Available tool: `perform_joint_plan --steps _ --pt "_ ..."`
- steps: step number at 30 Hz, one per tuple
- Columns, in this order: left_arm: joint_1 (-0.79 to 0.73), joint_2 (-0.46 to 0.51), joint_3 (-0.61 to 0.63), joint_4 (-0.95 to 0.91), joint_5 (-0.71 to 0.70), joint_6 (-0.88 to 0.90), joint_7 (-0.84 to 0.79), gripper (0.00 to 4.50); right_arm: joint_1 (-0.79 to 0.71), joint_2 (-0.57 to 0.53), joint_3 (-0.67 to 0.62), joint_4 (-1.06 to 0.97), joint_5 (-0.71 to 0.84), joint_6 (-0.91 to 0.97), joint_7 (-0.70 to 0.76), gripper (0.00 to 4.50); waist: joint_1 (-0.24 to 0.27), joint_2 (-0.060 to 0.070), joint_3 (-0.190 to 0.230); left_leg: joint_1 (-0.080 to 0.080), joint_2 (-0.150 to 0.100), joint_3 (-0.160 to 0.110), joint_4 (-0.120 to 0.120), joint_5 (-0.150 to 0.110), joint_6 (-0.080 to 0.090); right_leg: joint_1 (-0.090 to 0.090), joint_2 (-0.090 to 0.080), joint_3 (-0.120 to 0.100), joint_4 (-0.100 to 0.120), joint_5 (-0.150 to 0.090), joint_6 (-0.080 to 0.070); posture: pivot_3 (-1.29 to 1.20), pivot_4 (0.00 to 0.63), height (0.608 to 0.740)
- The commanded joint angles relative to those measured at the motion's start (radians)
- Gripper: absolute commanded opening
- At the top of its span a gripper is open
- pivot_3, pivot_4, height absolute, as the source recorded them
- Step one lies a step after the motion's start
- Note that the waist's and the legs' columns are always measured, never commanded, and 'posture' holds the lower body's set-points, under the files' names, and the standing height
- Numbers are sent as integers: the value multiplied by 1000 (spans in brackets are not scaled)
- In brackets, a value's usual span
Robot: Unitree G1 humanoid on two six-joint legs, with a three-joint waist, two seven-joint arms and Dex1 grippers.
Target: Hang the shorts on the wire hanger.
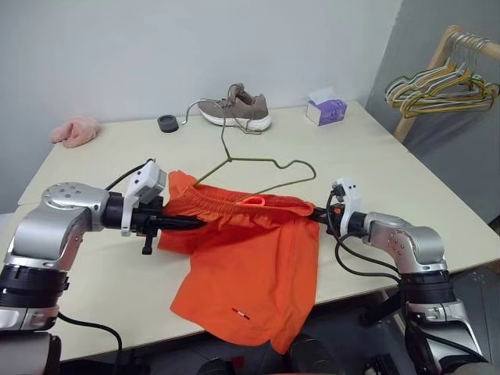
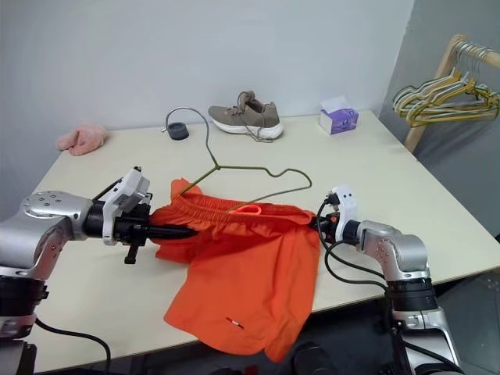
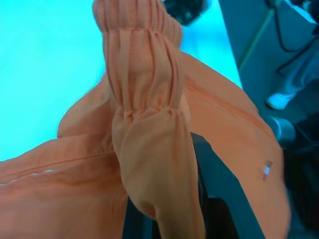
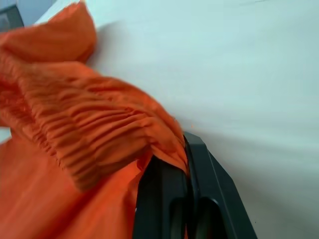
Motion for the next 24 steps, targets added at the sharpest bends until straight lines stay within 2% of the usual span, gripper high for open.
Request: perform_joint_plan --steps 1,5,13,24 --pt "12 66 37 -21 3 -37 -49 0 -19 -22 -62 4 2 35 -48 49 0 0 0 0 0 0 0 0 0 0 0 0 0 0 0 -199 16 740" --pt "26 98 14 -15 47 -107 -75 0 -20 -27 -74 4 9 52 -58 49 1 0 0 0 0 0 0 0 0 0 0 0 0 0 0 -198 17 740" --pt "-7 89 -36 91 169 -255 -54 0 -9 -34 -73 -31 28 70 -65 49 1 0 0 0 0 1 0 0 0 0 0 1 -1 0 0 -208 21 740" --pt "-30 75 -66 145 215 -314 -56 0 11 -49 -56 -89 46 87 -60 49 0 0 0 0 0 1 0 0 0 0 0 1 -1 0 0 -216 26 740"
